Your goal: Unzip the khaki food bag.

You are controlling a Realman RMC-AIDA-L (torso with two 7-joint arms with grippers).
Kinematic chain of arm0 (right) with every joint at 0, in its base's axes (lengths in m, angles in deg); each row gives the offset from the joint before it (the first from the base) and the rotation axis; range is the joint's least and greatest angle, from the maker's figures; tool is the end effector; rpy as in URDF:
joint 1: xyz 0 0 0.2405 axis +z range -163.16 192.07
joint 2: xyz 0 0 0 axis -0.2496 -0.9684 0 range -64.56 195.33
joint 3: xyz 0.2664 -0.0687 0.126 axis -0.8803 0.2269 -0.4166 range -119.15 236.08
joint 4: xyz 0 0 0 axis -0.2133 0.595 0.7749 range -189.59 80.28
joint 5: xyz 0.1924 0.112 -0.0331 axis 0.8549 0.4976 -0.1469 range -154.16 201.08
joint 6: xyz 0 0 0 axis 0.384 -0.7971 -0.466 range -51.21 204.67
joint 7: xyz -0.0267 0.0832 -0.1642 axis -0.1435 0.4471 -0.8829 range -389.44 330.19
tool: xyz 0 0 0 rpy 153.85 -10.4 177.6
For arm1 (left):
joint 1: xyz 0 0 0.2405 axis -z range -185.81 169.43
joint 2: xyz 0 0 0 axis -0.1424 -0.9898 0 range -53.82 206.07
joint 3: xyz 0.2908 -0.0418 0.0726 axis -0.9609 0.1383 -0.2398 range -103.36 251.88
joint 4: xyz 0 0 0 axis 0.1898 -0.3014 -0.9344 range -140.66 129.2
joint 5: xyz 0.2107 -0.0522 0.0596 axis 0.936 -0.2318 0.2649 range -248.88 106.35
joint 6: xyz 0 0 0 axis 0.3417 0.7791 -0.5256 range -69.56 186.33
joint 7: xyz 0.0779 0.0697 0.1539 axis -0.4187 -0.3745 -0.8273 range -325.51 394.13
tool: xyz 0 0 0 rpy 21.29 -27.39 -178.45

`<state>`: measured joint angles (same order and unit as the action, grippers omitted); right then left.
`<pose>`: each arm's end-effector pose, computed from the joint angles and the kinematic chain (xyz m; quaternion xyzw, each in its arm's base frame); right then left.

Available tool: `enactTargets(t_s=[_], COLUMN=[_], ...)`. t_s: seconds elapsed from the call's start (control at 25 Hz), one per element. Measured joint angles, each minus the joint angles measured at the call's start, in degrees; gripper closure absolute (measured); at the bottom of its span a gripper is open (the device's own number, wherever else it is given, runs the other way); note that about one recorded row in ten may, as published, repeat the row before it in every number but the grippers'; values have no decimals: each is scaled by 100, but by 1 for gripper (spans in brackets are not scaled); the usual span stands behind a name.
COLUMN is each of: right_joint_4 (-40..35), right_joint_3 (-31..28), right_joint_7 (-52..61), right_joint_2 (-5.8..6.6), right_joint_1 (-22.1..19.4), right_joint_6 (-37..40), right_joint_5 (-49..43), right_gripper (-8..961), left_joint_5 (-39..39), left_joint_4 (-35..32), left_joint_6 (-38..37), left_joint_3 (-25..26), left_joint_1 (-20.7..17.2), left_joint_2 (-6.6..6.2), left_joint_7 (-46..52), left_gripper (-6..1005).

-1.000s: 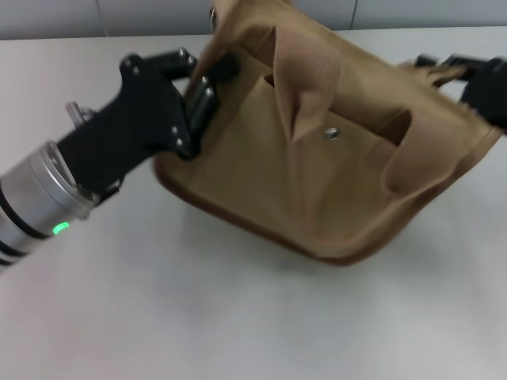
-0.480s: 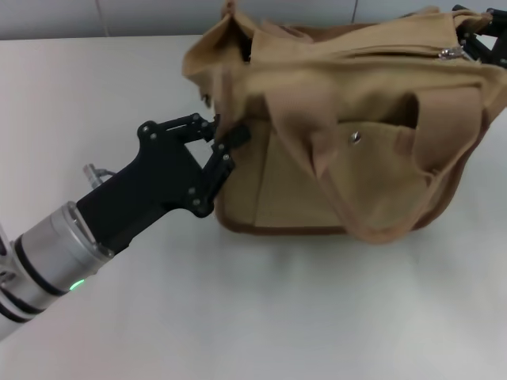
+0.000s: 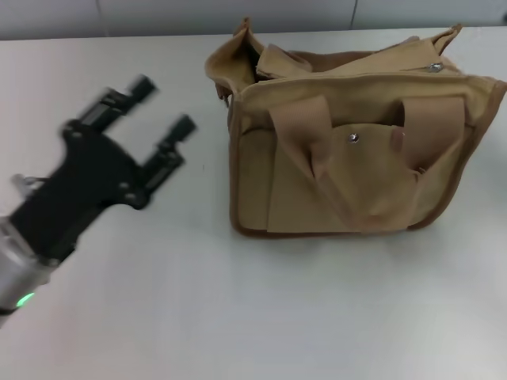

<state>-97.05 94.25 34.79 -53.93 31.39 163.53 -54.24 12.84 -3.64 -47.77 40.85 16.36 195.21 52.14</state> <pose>0.3221 0.3667 0.0606 -0.7948 0.1519 0.4195 0.4113 -0.2756 0.2963 -0.0679 -0.7891 -0.0286 -0.4988 0.3573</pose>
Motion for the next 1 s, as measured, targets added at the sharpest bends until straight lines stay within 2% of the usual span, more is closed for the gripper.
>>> enactTargets(t_s=[0.16, 0.24, 0.28, 0.32, 0.4, 0.44, 0.52, 0.64, 0.8, 1.0], right_joint_4=[441, 646, 734, 767, 746, 679, 469, 240, 262, 347], right_joint_3=[-268, -429, -463, -461, -388, -349, -263, -145, 16, 66], right_joint_7=[-72, -65, -42, -18, 26, 33, 33, -27, -122, -133], right_joint_2=[10, 27, 59, 92, 154, 170, 176, 136, 70, 25], right_joint_1=[-257, -295, -313, -324, -330, -322, -274, -169, 16, 118], right_joint_6=[632, 1000, 1241, 1412, 1774, 1964, 2307, 2597, 2628, 2489], right_joint_5=[960, 1082, 1034, 916, 462, 90, -823, -2108, -3241, -3583], right_gripper=[395, 322, 280, 237, 152, 152, 152, 153, 153, 153], left_joint_5=[-1, 2, 2, 48, 161, 218, 490, 803, 1136, 1396], left_joint_4=[-100, -193, -193, -472, -829, -1033, -1696, -2377, -2639, -2645], left_joint_6=[-565, -760, -760, -828, -825, -821, -786, -626, -381, -161], left_joint_3=[531, 639, 639, 578, 351, 182, -542, -1332, -1603, -1642], left_joint_1=[-297, -397, -397, -455, -471, -471, -438, -354, -214, -91], left_joint_2=[-22, -36, -36, -41, -53, -60, -83, -95, -86, -70], left_joint_7=[19, 184, 184, 607, 1052, 1253, 1908, 2650, 3120, 3258], left_gripper=[385, 302, 261, 220, 214, 212, 206, 197, 189, 189])
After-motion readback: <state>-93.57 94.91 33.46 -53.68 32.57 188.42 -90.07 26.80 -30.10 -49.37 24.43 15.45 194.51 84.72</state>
